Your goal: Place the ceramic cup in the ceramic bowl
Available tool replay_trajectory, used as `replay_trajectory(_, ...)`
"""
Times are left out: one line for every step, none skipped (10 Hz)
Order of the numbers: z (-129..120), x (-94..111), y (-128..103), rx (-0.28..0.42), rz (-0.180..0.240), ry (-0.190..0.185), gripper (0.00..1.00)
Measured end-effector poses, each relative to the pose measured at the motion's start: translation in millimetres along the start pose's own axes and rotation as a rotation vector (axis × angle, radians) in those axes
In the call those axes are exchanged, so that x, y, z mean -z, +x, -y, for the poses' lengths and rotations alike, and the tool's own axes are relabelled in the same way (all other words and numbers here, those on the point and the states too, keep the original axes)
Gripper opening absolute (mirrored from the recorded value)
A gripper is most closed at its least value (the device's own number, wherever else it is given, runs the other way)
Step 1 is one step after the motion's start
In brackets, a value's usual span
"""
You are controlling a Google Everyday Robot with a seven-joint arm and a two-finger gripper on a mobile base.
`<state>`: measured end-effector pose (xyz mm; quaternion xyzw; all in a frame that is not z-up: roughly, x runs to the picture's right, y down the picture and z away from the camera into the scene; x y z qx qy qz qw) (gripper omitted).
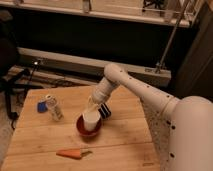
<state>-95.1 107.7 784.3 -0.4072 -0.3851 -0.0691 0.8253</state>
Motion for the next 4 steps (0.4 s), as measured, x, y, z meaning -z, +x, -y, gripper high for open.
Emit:
replay_trajectory(1.0,0.9,0.8,0.000,-0.005,0.001,0.63)
replay_trajectory(1.5,1.7,2.2,-0.001,-0.012,0.000,0.63)
replay_trajectory(1.9,2.5,3.1,-0.002,-0.015,0.002,0.63)
replay_trajectory(2.4,3.4,1.1,0.006,-0.005,0.005,0.63)
